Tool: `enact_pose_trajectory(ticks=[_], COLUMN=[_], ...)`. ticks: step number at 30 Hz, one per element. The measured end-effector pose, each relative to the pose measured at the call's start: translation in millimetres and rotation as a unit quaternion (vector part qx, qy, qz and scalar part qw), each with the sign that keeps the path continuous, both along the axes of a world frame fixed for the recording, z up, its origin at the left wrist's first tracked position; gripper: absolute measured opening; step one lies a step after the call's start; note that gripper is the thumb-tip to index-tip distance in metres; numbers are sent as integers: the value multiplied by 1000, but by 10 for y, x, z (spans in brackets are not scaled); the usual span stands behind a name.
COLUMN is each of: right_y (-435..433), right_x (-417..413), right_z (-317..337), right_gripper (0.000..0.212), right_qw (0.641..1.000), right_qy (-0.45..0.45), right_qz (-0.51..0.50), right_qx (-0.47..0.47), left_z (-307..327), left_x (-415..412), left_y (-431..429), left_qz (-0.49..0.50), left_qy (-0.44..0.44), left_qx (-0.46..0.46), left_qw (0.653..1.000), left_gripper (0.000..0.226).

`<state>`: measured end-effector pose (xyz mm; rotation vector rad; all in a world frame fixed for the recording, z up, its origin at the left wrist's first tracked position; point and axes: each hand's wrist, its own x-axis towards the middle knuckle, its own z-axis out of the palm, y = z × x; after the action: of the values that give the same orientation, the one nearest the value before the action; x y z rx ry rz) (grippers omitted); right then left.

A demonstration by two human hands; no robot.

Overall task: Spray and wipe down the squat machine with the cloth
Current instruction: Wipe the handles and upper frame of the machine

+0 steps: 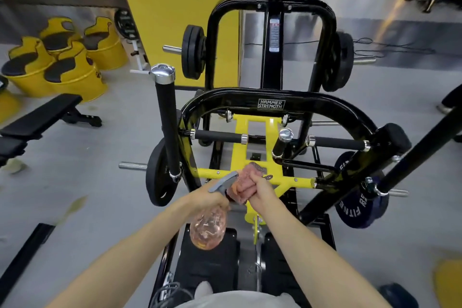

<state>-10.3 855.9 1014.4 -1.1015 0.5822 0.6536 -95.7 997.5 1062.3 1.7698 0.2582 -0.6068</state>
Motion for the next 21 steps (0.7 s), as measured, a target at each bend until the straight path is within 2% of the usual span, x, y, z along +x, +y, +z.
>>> enact_pose_trajectory(ticks=[1,4,6,8,9,12,15,16,18,19,21], right_y=[29,144,237,328,374,491,637,668,734,756,798], right_x=[9,18,24,85,77,13,2,-23,-70,-93,-150], right_z=[-19,-81,-132,-241,-175,213,372,427,499,514,584], right_gripper=[27,26,39,57,60,49,43,41,38,38,41], right_qw=[1000,999,999,999,998,996,992,989,983,981,975], right_qy=[3,29,40,46,51,29,-2,-7,-15,-16,-8], right_qz=[-9,-26,-19,19,42,83,127,148,182,193,222], right_qx=[-1,9,-3,-8,0,1,0,-7,-7,-8,-1], left_z=[4,112,137,111,102,323,623,713,916,1008,1214], left_x=[-10,-97,-140,-182,-191,-278,-321,-342,-356,-356,-344], left_y=[0,-38,8,146,225,350,446,484,526,536,549], left_qz=[-1,-1,13,64,102,213,281,295,290,299,348], left_qy=[-2,8,3,0,5,0,-23,-46,-113,-147,-203], left_qx=[0,-6,-35,-51,-60,-51,-18,4,42,65,82], left_qw=[1000,1000,999,997,993,976,959,954,949,941,912], left_gripper=[83,67,71,77,76,33,16,19,48,53,45])
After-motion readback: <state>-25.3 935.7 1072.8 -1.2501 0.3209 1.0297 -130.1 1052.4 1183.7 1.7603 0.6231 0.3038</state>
